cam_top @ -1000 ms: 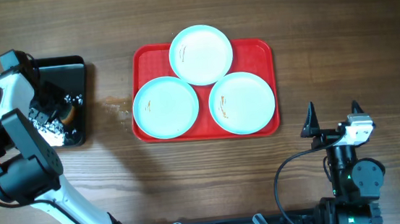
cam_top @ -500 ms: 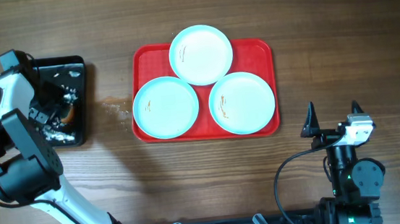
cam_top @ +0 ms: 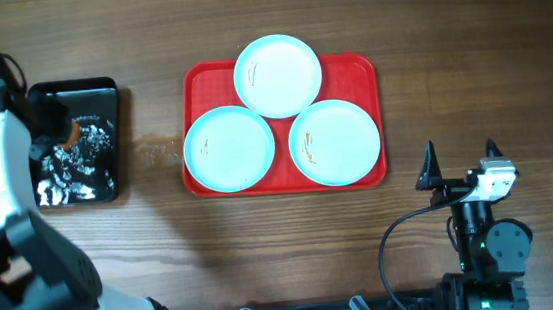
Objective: Clean dirty plates on tray and stack at the side
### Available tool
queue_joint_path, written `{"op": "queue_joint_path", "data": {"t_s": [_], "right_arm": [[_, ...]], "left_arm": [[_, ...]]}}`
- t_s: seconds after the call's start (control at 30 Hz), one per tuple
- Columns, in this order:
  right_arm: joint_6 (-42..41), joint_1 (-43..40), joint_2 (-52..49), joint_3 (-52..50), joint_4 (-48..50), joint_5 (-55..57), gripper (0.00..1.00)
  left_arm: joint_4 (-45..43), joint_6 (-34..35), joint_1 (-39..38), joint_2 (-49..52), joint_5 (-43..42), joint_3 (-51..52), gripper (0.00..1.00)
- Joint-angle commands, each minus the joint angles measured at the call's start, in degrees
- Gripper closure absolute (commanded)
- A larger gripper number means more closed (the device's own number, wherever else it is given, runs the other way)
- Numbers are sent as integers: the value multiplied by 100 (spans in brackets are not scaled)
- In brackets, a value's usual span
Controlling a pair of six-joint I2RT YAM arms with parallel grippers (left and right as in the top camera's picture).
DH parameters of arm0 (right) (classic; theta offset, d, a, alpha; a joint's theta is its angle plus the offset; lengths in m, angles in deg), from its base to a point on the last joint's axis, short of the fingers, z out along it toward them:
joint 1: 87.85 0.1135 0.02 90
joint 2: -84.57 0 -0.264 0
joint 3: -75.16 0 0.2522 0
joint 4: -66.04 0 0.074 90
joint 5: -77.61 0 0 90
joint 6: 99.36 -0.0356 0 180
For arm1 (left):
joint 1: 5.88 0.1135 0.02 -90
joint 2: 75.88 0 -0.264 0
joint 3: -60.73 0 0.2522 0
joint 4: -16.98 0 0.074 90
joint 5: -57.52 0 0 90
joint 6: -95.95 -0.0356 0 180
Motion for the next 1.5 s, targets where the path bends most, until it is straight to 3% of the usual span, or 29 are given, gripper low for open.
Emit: {"op": "queue_joint_path", "data": {"t_s": [0.0, 0.13, 0.3, 0.5, 0.7, 0.93, 1.0, 1.23, 1.47], "right_arm": [[-52, -28, 46, -7, 17, 0, 0], [-52, -31, 46, -7, 17, 0, 0], [-55, -28, 46, -7, 17, 0, 0], [-55, -28, 46, -7, 17, 0, 0], [-55, -31, 46, -7, 17, -2, 0], [-52, -31, 46, -7, 17, 0, 0], [-52, -28, 46, -7, 17, 0, 0], [-52, -28, 46, -7, 17, 0, 0], [-55, -28, 46, -7, 17, 0, 0]], "left_arm": [[-92, -7, -9, -225, 101, 20, 96], [-708, -7, -28, 310, 256, 551, 96], [-754, -94, -17, 782, 254, 684, 96], [-632, -603, -24, 66, 142, 334, 96], [-955, -612, -31, -898, -9, 262, 96], [-1731, -765, -28, -278, -90, 925, 96], [-1843, -763, -13, -68, -494, 966, 96], [-2752, -765, 354, -66, -3316, 966, 96], [-2415, -835, 1016, -96, -4041, 966, 96]]}}
